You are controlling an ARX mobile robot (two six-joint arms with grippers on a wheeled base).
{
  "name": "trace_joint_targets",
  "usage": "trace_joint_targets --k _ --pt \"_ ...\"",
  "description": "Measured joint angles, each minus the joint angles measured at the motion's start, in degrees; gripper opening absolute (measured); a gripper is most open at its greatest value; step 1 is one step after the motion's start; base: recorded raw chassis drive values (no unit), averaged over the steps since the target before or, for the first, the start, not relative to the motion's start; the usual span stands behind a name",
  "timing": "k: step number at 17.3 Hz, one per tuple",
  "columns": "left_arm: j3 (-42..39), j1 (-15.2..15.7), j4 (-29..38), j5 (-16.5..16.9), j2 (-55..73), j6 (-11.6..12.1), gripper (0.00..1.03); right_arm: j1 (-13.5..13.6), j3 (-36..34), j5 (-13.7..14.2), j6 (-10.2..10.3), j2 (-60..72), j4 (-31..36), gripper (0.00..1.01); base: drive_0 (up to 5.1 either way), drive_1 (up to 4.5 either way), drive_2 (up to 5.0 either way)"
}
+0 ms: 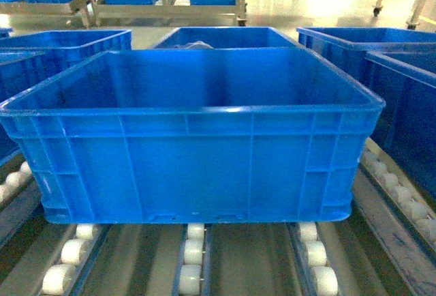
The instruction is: Place box next to blue box on left shelf
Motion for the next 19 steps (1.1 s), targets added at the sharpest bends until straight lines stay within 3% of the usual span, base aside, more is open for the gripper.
trace_joint_targets --k 2,3,4,12,19 --pt "-1.3 0.0 -4.0 0.0 -4.4 0.0 0.01 -1.0 -1.3 -1.4 0.0 -4.5 -4.0 0.01 0.0 0.00 0.0" --pt "-2.1 0.0 -6.7 0.0 -7.5 0.0 0.01 -4.9 -1.9 -5.2 -0.1 -7.9 -6.8 0.01 0.0 0.00 0.0" --pt "-2.4 0.0 -9.2 0.0 -10.8 0.0 0.01 -6.1 -2.3 -5.2 0.0 -11.3 -9.3 0.01 0.0 0.00 0.0" --pt "-2.8 0.0 -25.7 0.0 -29.2 0.0 0.01 -5.7 -2.7 -5.8 0.0 -29.4 -25.8 0.01 0.0 0.00 0.0" --pt "-2.8 0.0 -34.5 0.0 -38.3 0.0 0.01 -5.7 -2.7 -5.9 0.0 -38.4 -34.4 0.01 0.0 0.00 0.0"
